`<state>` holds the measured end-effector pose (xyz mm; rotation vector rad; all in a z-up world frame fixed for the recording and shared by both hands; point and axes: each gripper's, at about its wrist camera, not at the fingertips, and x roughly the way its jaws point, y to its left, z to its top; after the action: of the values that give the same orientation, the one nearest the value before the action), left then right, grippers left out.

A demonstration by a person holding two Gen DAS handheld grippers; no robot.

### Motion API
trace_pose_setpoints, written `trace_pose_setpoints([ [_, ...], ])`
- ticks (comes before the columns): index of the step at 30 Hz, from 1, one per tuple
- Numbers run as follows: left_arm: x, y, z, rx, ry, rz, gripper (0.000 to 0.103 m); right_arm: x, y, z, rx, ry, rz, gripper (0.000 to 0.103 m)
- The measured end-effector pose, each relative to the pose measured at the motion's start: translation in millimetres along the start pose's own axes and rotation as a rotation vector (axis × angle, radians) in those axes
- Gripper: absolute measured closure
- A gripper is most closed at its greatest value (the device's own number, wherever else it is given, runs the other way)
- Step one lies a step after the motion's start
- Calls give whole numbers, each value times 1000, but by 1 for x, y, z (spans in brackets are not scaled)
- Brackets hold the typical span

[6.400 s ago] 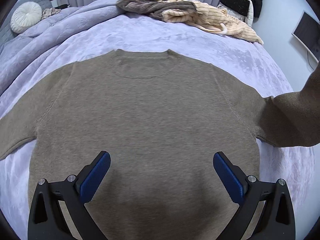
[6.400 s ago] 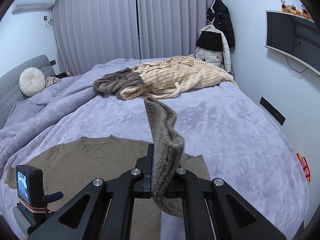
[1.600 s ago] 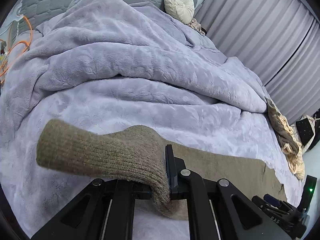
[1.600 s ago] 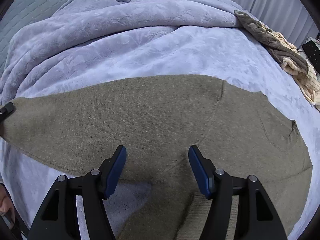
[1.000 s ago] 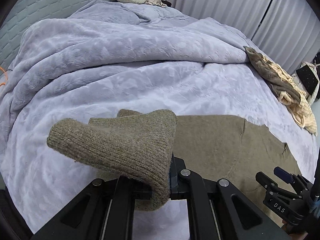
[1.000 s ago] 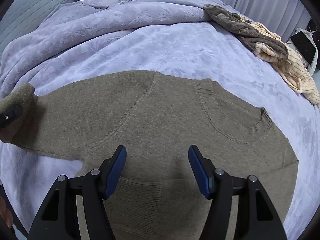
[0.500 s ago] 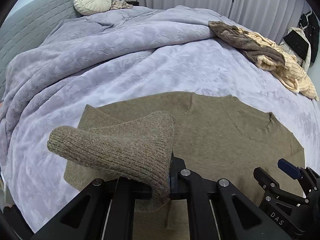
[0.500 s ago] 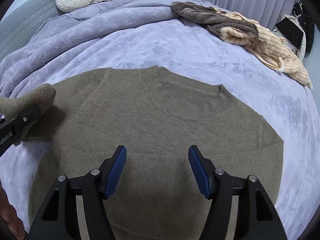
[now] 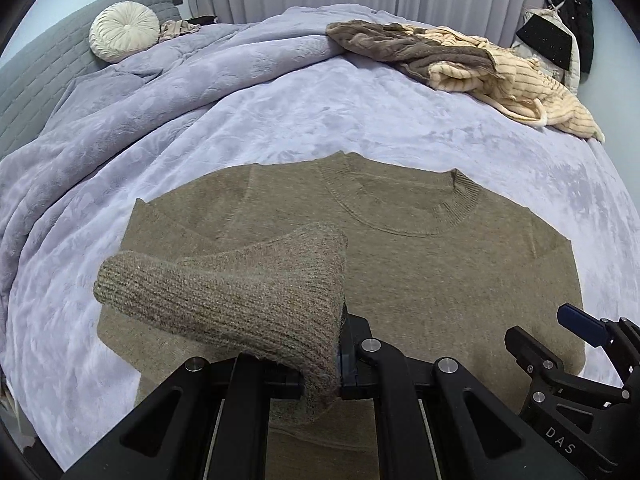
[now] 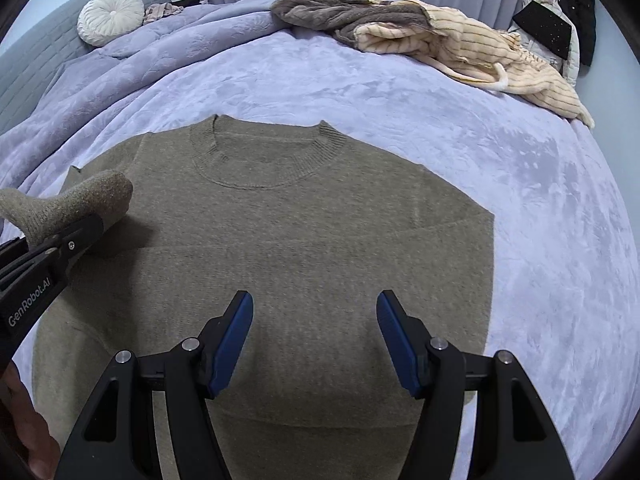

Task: Fold small clothes
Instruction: 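Carry the held sleeve across the sweater body with the left tool, then lay the sleeve on the sweater and open the left tool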

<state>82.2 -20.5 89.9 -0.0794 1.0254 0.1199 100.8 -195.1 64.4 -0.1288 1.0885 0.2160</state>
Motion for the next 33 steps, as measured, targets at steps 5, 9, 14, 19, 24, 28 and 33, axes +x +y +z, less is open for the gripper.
trace_pose_setpoints([
  [5,-6,-28,-3,41,-7,-15,93,-7,-23,-9,37,-12,-3,35],
  [9,-16,-52,-5,80,-20,-49,93,-15,-41,-16,50,-33,-12,35],
  [14,-27,-95,-14,166,-27,-90,93,-24,-67,-27,74,-55,-37,35],
  [19,-24,-133,-23,228,-9,-117,93,-21,-90,-38,111,-48,-38,35],
  [24,-12,-153,-40,274,28,-109,93,-18,-106,-50,146,-44,-29,35],
  [28,-6,-157,-53,296,45,-112,93,-16,-112,-57,157,-44,-29,35],
  [33,2,-169,-67,343,63,-158,92,-13,-122,-63,188,-42,-22,35],
])
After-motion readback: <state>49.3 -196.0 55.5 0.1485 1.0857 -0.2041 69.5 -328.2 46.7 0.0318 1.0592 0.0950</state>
